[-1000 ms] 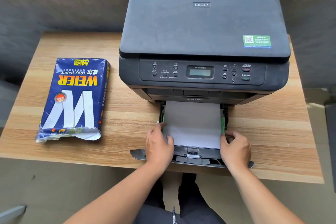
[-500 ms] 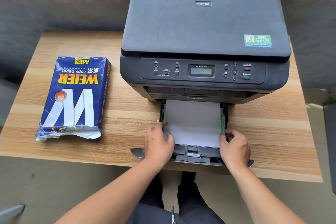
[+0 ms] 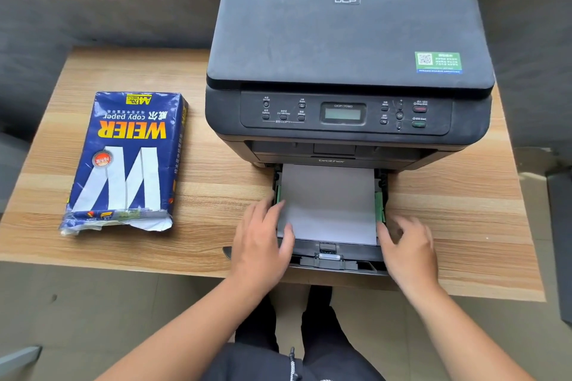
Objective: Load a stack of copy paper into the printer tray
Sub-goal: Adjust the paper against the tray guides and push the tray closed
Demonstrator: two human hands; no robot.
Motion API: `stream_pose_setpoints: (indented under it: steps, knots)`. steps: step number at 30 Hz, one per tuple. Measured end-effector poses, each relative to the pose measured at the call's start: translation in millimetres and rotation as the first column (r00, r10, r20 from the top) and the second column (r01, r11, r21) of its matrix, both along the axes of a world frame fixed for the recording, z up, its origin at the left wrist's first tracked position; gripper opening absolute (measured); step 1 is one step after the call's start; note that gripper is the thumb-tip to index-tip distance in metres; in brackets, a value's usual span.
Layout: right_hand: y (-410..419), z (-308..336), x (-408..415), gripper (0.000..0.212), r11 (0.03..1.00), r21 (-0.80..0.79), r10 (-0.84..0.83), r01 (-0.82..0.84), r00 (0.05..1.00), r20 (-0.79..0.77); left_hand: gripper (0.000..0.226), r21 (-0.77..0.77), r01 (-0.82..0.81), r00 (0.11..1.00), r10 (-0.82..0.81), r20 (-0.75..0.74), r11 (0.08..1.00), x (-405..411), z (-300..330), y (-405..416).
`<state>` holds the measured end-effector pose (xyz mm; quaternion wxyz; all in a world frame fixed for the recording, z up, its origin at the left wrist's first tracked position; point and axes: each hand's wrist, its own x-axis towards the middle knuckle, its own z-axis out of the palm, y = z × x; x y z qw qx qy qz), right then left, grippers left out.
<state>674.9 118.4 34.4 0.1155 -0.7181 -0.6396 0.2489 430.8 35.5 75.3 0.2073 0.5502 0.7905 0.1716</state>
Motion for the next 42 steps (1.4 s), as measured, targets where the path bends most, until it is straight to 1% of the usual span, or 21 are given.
stream_pose_setpoints:
  steps: [1, 2, 3, 5, 7, 8, 10, 12, 13, 15, 17, 19, 21, 26, 30, 35, 40, 42]
  knots:
    - [-10, 9, 6, 0.028, 0.991, 0.104, 0.085, -0.087, 0.996, 0.023, 0.033, 0.106, 0.093, 0.995, -0.09, -0.031, 0.99, -1, 8, -12]
    - [-23, 17, 10, 0.022, 0.96, 0.206, 0.185, -0.189, 0.982, 0.036, 0.024, 0.174, 0.192, 0.981, -0.188, -0.04, 0.966, -1, 15, -27]
    - [-40, 23, 14, 0.015, 0.914, 0.278, 0.294, -0.295, 0.955, 0.047, 0.016, 0.198, 0.295, 0.955, -0.293, -0.041, 0.935, 1, 19, -44]
    - [-74, 25, 18, 0.007, 0.82, 0.328, 0.482, -0.468, 0.875, 0.046, 0.013, 0.171, 0.465, 0.885, -0.463, -0.053, 0.868, 5, 17, -74]
    - [-99, 17, 18, 0.006, 0.756, 0.334, 0.583, -0.563, 0.811, 0.049, 0.011, 0.148, 0.53, 0.848, -0.524, -0.076, 0.835, 7, 3, -95]
    - [-107, 12, 18, 0.006, 0.747, 0.335, 0.595, -0.575, 0.802, 0.049, 0.012, 0.14, 0.524, 0.851, -0.518, -0.079, 0.84, 8, -3, -100]
    - [-114, 5, 16, 0.013, 0.764, 0.332, 0.573, -0.554, 0.818, 0.045, 0.02, 0.136, 0.49, 0.871, -0.483, -0.085, 0.861, 8, -9, -98]
    - [-110, 6, 14, 0.021, 0.781, 0.315, 0.549, -0.539, 0.833, 0.064, 0.026, 0.121, 0.498, 0.866, -0.485, -0.121, 0.859, 6, -10, -89]
    - [-108, 8, 12, 0.023, 0.778, 0.312, 0.551, -0.545, 0.831, 0.077, 0.028, 0.105, 0.527, 0.847, -0.509, -0.155, 0.844, 5, -11, -84]
    - [-107, 7, 10, 0.021, 0.737, 0.314, 0.6, -0.598, 0.793, 0.104, 0.032, 0.065, 0.598, 0.789, -0.572, -0.224, 0.799, 2, -14, -79]
    - [-110, 2, 8, 0.025, 0.711, 0.287, 0.635, -0.642, 0.762, 0.13, 0.036, 0.026, 0.628, 0.758, -0.604, -0.247, 0.778, 0, -17, -81]
    - [-111, -2, 7, 0.032, 0.724, 0.261, 0.619, -0.638, 0.769, 0.161, 0.04, -0.002, 0.623, 0.758, -0.604, -0.249, 0.782, 2, -19, -84]
    - [-110, -3, 5, 0.034, 0.739, 0.26, 0.597, -0.622, 0.783, 0.175, 0.043, -0.022, 0.601, 0.774, -0.588, -0.233, 0.799, 6, -19, -85]
    - [-98, -1, -6, 0.037, 0.766, 0.227, 0.561, -0.601, 0.798, 0.22, 0.038, -0.026, 0.473, 0.869, -0.471, -0.152, 0.881, 14, -17, -63]
    - [-73, -4, -14, 0.041, 0.772, 0.205, 0.555, -0.602, 0.796, 0.242, 0.038, -0.05, 0.439, 0.881, -0.44, -0.174, 0.897, 14, -19, -35]
    - [-31, -2, -36, 0.047, 0.759, 0.192, 0.562, -0.622, 0.775, 0.289, 0.049, -0.078, 0.396, 0.896, -0.403, -0.187, 0.915, 12, -22, -2]
    - [11, 0, -57, 0.053, 0.806, 0.124, 0.516, -0.579, 0.789, 0.333, 0.046, -0.095, 0.31, 0.927, -0.323, -0.192, 0.946, -3, -26, 38]
    - [23, 2, -63, 0.051, 0.818, 0.088, 0.51, -0.569, 0.787, 0.347, 0.044, -0.091, 0.285, 0.936, -0.297, -0.191, 0.954, -8, -27, 51]
